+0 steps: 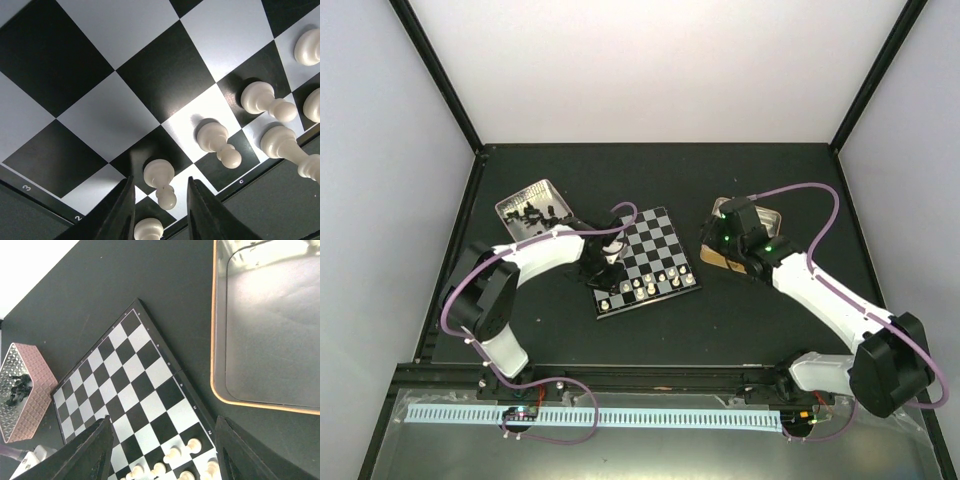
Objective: Set up the chess pieces on the board
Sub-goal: Place the chess piece on the chessboard, then pick up the chess piece from the storage box.
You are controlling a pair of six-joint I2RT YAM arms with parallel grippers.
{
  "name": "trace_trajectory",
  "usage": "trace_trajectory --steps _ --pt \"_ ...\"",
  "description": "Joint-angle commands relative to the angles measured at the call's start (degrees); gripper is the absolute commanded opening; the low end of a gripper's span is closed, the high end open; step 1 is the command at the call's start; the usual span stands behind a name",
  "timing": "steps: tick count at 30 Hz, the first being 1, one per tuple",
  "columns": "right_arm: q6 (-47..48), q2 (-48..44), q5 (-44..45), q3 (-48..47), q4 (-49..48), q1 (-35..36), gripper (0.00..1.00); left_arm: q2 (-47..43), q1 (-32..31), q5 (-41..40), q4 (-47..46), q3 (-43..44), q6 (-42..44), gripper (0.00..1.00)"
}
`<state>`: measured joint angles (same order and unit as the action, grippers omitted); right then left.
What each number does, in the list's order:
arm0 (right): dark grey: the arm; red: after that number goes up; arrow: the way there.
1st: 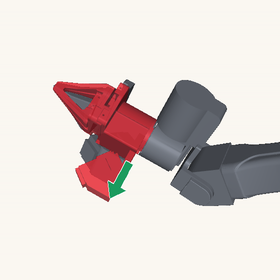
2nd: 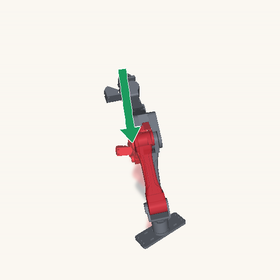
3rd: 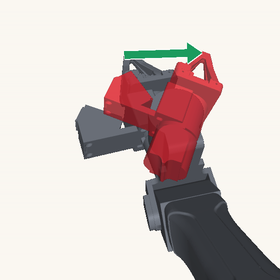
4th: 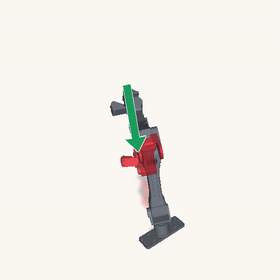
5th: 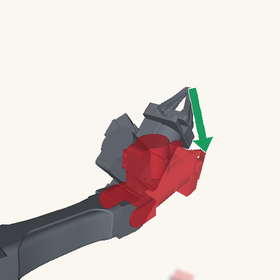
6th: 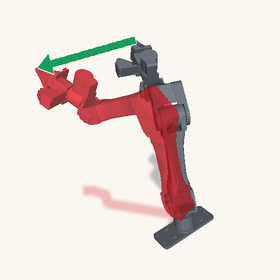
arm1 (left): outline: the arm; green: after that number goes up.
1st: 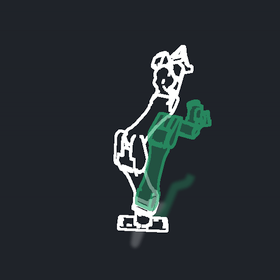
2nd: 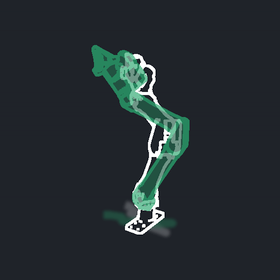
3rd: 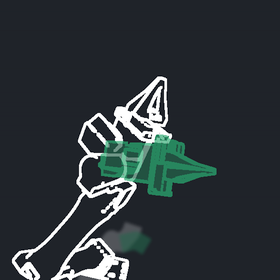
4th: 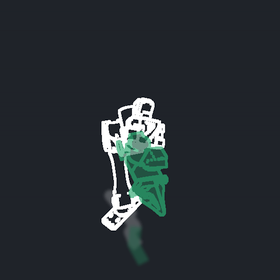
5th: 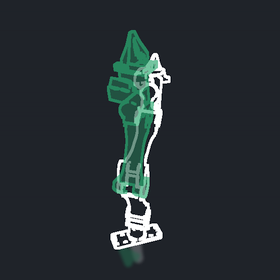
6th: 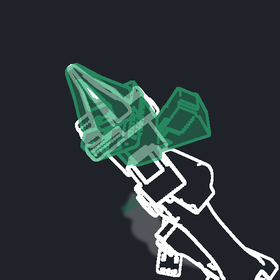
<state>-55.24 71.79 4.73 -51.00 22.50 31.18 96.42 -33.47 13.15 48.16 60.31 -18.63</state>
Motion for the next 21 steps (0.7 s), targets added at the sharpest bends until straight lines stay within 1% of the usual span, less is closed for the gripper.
trace_trajectory --steps 1,5,7,12,17,21 --pt "2.4 -1.6 3.7 -0.3 1.2 -1.9 0.57 -0.5 -0.4 0.0 0.4 2.3 0.4 0.33" --pt "6.9 -1.1 4.8 -0.3 2.0 -5.5 0.57 -3.3 -0.2 -0.5 -1.0 2.5 0.0 0.38" --pt "9.8 0.3 5.2 -0.9 3.2 -8.0 0.57 -5.6 0.2 -2.6 -2.3 2.1 -1.5 0.38" --pt "15.0 5.9 7.8 -2.8 3.0 -12.5 0.52 -15.4 3.0 -6.0 -10.7 -2.5 -5.8 0.41" --pt "17.2 15.3 7.2 -6.5 0.1 -16.7 0.49 -22.5 4.0 -9.0 -14.9 -4.3 -6.7 0.45" --pt "19.3 23.3 4.7 -11.0 -1.4 -19.5 0.47 -27.2 4.2 -8.5 -17.3 -6.2 -7.4 0.47"
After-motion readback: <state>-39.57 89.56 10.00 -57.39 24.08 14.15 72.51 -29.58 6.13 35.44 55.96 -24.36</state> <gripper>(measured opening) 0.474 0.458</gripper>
